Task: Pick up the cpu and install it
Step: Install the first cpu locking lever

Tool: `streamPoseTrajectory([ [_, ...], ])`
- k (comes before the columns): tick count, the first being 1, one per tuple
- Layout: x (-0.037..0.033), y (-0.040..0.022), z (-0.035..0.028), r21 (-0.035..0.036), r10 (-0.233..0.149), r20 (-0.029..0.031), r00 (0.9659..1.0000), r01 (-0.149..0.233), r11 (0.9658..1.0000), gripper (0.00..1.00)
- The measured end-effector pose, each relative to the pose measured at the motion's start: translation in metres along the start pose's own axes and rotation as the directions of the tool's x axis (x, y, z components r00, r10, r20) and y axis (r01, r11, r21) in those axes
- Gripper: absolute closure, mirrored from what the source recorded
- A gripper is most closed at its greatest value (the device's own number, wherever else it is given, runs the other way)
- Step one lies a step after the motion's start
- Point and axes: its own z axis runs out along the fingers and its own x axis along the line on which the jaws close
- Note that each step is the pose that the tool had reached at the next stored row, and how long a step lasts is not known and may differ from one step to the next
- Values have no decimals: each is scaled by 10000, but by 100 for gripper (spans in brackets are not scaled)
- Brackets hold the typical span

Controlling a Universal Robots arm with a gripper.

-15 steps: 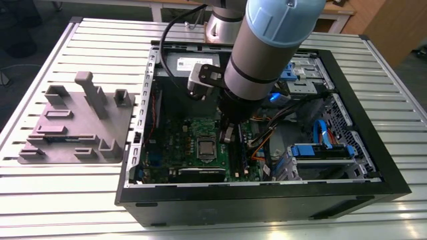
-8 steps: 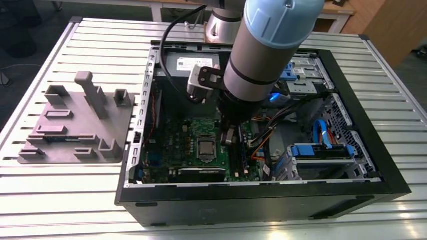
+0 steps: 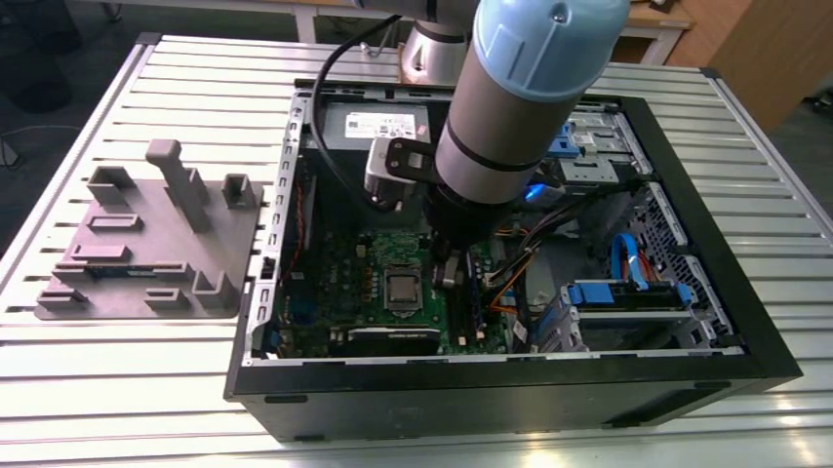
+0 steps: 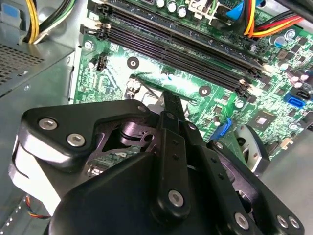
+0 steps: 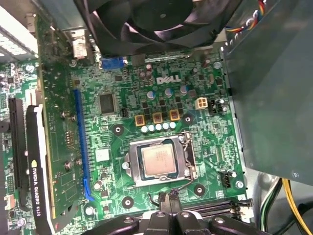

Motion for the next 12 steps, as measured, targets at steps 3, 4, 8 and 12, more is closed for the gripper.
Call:
streamPoseTrajectory([
  [3, 3, 3, 4, 9, -87, -97, 9999, 87, 10000, 90],
  [4, 4, 6, 6, 16, -105, -152, 9998, 105, 9999, 90],
  [8, 6, 9, 26, 27, -345, -349, 9988, 346, 9994, 90],
  [12, 9, 6, 71, 15, -871, -396, 9954, 872, 9962, 90],
])
